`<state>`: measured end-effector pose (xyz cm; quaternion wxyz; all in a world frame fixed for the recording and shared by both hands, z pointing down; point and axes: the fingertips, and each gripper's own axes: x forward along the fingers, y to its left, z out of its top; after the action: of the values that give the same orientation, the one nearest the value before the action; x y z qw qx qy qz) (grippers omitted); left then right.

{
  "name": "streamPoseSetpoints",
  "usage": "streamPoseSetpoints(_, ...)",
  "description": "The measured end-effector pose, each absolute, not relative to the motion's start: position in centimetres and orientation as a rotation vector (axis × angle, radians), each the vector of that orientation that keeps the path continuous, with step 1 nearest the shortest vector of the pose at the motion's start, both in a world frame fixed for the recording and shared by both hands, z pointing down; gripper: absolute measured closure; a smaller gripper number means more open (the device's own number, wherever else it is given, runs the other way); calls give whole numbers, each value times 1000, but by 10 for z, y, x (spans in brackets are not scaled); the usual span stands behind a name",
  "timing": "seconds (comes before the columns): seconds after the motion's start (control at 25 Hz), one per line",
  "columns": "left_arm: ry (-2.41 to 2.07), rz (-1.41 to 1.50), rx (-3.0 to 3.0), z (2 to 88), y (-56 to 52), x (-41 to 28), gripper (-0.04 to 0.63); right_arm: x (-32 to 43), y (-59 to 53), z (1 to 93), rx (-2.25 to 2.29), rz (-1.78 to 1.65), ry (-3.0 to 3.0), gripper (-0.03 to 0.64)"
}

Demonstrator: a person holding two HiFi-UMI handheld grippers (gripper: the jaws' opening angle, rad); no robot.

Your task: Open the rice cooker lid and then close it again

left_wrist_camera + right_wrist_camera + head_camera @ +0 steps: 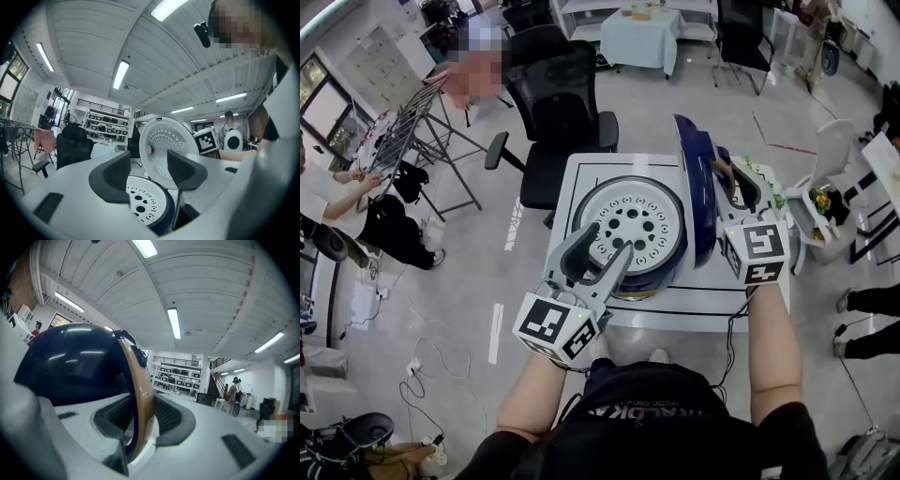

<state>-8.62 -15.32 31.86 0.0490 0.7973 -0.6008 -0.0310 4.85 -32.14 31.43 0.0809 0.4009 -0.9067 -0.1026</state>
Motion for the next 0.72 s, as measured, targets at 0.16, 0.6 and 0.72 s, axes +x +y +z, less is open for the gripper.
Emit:
streamPoseSetpoints(0.16,-1823,-84,2428,321,-148,-112,354,15,-308,309,1183,-420,-2662,491)
streamPoseSetpoints(0.6,-1820,-56,2392,324,-153,-152,475,-47,-287,318,1026,-706,-2473,480)
streamPoseSetpoints(0.72,-1835,-68,2378,323,-151,-168,546,-65,-279,326,978,-765,-2413,474)
